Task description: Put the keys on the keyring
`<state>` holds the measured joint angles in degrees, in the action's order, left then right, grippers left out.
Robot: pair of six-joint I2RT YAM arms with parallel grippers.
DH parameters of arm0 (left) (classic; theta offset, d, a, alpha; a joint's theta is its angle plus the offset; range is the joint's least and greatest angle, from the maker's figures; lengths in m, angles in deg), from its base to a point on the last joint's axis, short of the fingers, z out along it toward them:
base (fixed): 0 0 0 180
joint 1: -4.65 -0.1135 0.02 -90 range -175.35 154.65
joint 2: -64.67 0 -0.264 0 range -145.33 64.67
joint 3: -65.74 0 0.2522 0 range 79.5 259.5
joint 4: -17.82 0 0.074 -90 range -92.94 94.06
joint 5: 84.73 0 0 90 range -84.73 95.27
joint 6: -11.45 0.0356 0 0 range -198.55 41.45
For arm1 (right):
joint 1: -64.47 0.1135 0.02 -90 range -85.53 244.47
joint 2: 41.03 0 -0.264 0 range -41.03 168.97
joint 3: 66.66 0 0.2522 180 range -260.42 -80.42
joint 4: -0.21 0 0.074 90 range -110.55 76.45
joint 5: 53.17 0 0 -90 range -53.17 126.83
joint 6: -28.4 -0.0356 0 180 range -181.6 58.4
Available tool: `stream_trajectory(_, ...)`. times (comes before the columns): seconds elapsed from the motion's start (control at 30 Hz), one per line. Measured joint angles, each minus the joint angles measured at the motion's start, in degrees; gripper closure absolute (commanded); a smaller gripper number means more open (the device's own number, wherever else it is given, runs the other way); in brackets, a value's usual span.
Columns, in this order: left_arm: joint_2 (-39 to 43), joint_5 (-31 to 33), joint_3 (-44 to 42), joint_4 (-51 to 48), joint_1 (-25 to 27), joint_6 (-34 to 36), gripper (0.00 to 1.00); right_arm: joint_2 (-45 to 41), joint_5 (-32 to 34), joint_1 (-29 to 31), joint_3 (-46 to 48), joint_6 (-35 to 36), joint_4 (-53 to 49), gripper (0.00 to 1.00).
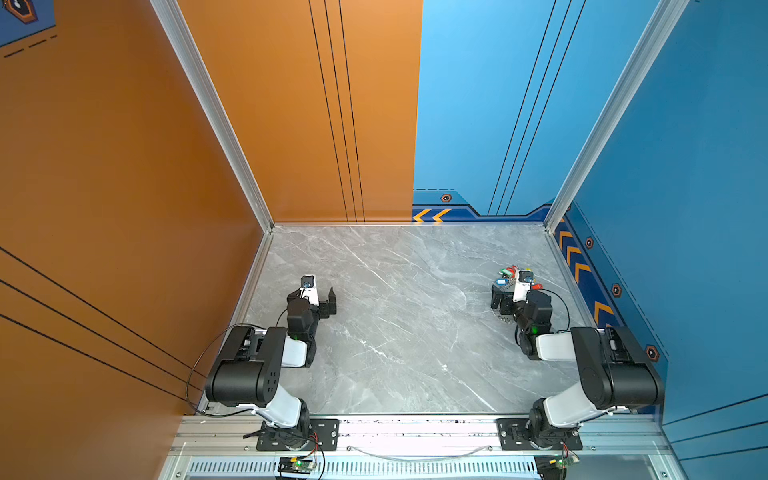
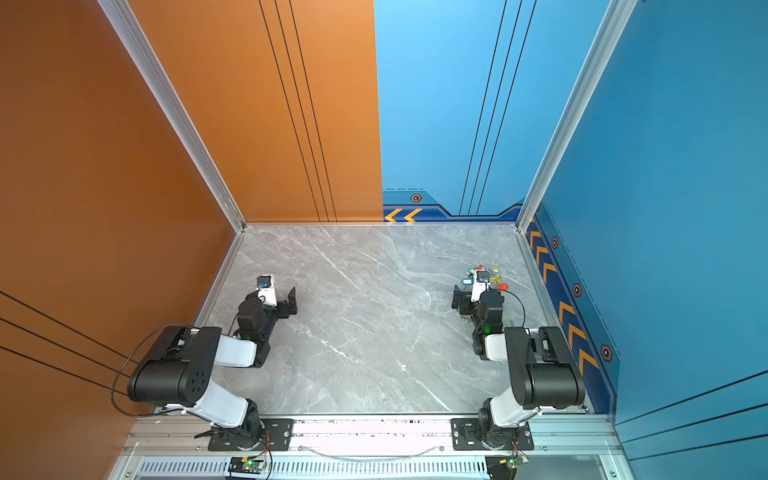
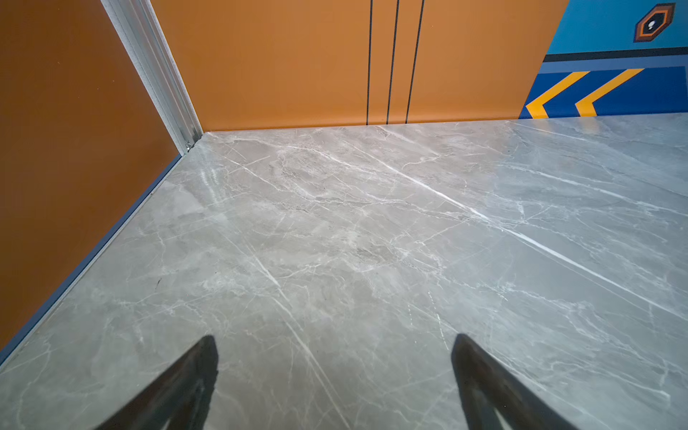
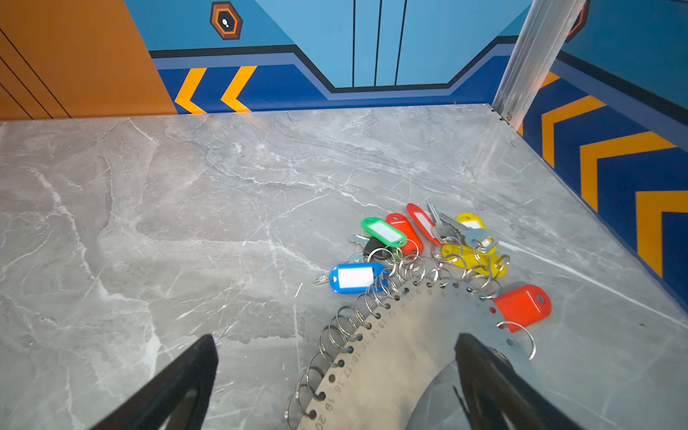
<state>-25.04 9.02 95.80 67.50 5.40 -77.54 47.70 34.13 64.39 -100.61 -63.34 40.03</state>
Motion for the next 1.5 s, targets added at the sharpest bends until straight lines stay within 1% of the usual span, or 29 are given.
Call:
stream_trajectory(1.0, 0.0, 0.2, 1.0, -2.4, -0.8, -1.3, 0.02, 0.0, -0.2, 0.0, 0.0, 0.0, 0.0, 0.0)
stream_trajectory(1.2, 0.0, 2.8, 1.5, -3.7, -0.8, -2.4, 0.02, 0.0, -0.2, 0.0, 0.0, 0.0, 0.0, 0.0)
stream_trajectory(1.33, 0.7, 5.7, 2.6, -5.7, 1.1, -1.7, 0.02, 0.0, -1.1, 0.0, 0.0, 0.0, 0.1, 0.0)
stream_trajectory(1.4, 3.1, 8.2, 2.1, -6.9, 3.0, -1.0, 0.02, -0.1, -2.9, 0.0, 0.8, 0.5, 1.4, 0.0)
stream_trajectory(1.5, 9.2, 12.5, 0.6, -7.4, 6.0, 0.3, 0.02, -2.8, -3.1, 0.3, 3.6, 0.9, 2.3, 0.0)
